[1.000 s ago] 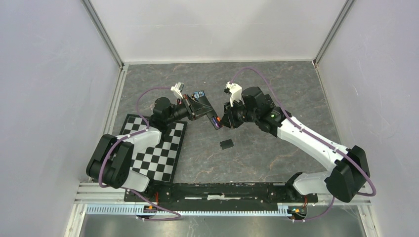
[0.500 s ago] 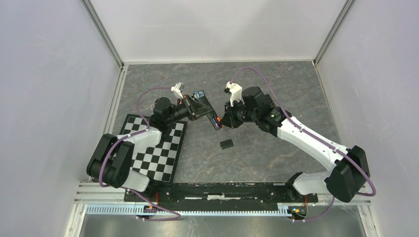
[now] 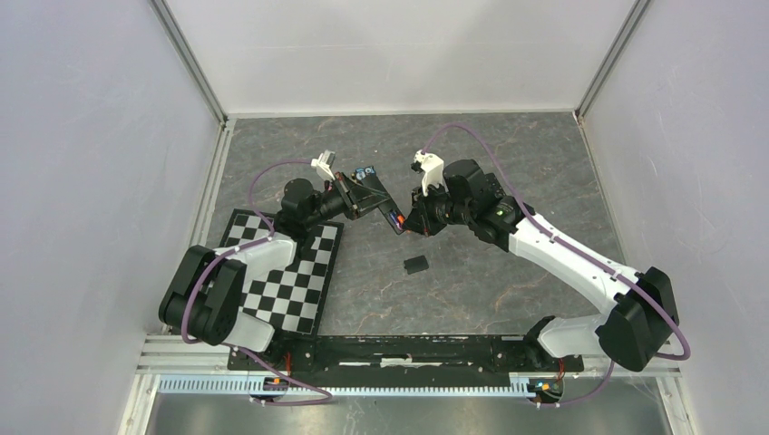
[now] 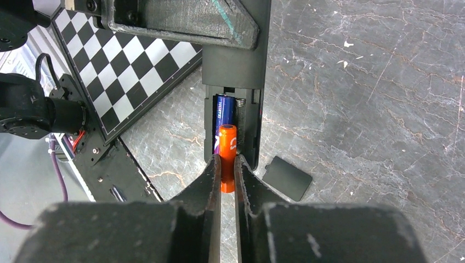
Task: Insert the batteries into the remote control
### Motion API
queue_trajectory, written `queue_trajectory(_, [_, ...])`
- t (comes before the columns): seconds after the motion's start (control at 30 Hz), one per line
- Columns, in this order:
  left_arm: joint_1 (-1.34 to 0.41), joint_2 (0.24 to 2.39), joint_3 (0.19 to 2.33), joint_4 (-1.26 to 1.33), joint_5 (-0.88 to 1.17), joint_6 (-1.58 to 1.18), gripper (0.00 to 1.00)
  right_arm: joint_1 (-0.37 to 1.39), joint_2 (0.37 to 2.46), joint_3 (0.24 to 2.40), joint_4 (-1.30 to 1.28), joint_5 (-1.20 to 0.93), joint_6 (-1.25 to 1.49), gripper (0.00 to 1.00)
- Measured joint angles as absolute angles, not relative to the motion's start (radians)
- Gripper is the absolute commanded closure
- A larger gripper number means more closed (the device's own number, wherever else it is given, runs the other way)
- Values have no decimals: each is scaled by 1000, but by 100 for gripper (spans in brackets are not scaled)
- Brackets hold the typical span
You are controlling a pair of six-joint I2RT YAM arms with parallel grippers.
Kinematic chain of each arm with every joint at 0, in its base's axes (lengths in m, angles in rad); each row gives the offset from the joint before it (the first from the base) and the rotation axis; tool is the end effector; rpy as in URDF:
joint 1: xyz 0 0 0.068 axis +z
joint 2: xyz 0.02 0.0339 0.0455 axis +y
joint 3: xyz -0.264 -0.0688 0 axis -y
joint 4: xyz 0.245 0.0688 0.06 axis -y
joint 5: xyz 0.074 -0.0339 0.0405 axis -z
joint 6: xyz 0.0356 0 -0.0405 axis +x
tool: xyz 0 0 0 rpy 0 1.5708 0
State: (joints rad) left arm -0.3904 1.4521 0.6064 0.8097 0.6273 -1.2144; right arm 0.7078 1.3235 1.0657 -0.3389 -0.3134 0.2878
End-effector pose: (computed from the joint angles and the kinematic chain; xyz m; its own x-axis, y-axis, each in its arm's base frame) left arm 0.2684 -0.1331 0.2284 -0.8087 -0.4877 -0.3289 0.2656 0.1962 -0.9439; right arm 0.2184 0.2013 0.3044 -0.6399 -0.1922 -0.7440 -0.6577 0.6378 0.4009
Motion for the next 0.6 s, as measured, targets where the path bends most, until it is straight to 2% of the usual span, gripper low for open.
queue_trajectory(0.13, [-390,1450,606,809,628,-1214,98,711,1324,1066,-339,-304,289,79])
queue_trajectory(0.37, [-396,1455,606,810,626,-1216,98,715,1363,1080,-337,-298,290,78])
queue_trajectory(0.6, [-396,1471,606,810,603,-1240,98,718,1372,1086,-337,-257,303,71])
